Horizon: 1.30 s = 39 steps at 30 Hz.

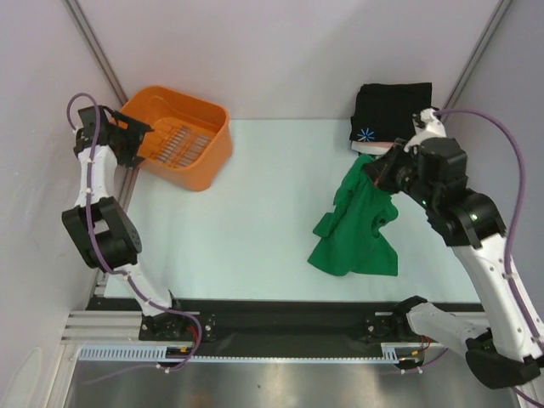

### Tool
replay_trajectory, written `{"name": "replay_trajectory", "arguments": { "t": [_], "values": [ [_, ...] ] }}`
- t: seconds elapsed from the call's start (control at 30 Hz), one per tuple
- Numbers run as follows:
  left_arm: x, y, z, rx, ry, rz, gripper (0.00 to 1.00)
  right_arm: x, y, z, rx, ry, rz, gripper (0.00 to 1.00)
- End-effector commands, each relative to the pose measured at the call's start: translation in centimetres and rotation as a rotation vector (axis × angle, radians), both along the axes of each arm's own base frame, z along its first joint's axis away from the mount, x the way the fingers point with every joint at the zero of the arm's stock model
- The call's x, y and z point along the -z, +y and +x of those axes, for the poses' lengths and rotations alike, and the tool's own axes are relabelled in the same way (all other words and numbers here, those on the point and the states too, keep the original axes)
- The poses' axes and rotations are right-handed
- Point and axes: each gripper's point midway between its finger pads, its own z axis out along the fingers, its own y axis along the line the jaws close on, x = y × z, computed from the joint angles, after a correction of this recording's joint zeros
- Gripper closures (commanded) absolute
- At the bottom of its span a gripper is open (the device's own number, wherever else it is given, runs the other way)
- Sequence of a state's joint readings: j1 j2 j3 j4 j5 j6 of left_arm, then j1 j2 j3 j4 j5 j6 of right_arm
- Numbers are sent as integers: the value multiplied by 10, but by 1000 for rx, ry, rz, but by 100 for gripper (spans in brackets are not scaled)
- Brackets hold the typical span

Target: Fold and stack the t-shirts

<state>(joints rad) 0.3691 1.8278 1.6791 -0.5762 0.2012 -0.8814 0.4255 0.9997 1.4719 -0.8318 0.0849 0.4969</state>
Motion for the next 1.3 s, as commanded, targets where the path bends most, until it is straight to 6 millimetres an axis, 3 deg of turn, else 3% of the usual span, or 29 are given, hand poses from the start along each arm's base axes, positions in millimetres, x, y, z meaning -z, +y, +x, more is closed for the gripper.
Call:
{"name": "replay_trajectory", "arguments": {
  "t": [0.0,0.07,0.1,0.13,0.17,0.2,0.23,0.27,0.3,0.37,0.47,0.5,0.53,0.57,0.6,0.63,0.67,0.7,0.73,0.77,0.8,0.87,1.0,1.1,1.13,1.27],
  "values": [
    [-34,-21,-4,84,-111,-28,0,-6,45,30,-134,-25,117,100],
    [-41,-21,-14,98,-112,-10,0,-21,69,35,-204,-46,170,100],
    [-55,-22,-20,99,-137,9,0,-29,84,35,-262,-53,187,100],
    [-59,-22,-27,101,-139,20,0,-30,111,34,-327,-41,190,100],
    [-65,-22,-31,112,-146,43,0,-66,122,31,-364,-110,217,100],
    [-80,-22,-39,110,-173,73,0,-81,134,26,-405,-130,231,100],
    [-87,-23,-45,112,-176,90,0,-79,155,31,-443,-102,230,100],
    [-93,-23,-50,116,-185,117,0,-100,168,21,-493,-131,257,100],
    [-110,-26,-59,119,-221,143,0,-140,171,9,-535,-195,315,100],
    [-124,-32,-68,143,-260,175,0,-158,178,8,-550,-206,360,100],
    [-139,-41,-89,168,-300,228,0,-183,161,1,-549,-246,440,100],
    [-136,-43,-94,173,-294,236,0,-157,148,23,-484,-168,452,100],
    [-138,-45,-101,178,-298,254,0,-146,135,33,-451,-146,465,100],
    [-145,-48,-111,187,-313,286,0,-138,120,23,-451,-125,484,100],
    [-147,-49,-118,190,-316,300,0,-118,89,43,-357,-99,489,100],
    [-139,-51,-125,202,-301,315,0,-60,79,56,-305,20,499,100],
    [-145,-56,-136,208,-325,332,0,-36,69,53,-302,71,506,100],
    [-131,-59,-142,216,-307,325,0,-20,39,56,-229,74,506,75],
    [-126,-63,-147,230,-306,329,0,13,29,57,-204,141,498,52],
    [-120,-68,-153,240,-298,343,0,61,20,55,-189,236,475,34],
    [-119,-71,-162,239,-308,353,0,87,10,55,-158,284,449,17],
    [-78,-77,-171,245,-269,320,0,138,-18,53,-75,370,366,11],
    [-37,-82,-166,257,-214,261,8,160,-41,40,6,395,258,10],
    [-19,-85,-159,259,-184,239,19,145,-38,28,11,342,186,10],
    [-7,-86,-157,255,-164,220,27,143,-30,19,-10,343,165,10],
    [8,-95,-142,270,-146,204,33,144,16,-10,-119,351,85,11]
  ]
}}
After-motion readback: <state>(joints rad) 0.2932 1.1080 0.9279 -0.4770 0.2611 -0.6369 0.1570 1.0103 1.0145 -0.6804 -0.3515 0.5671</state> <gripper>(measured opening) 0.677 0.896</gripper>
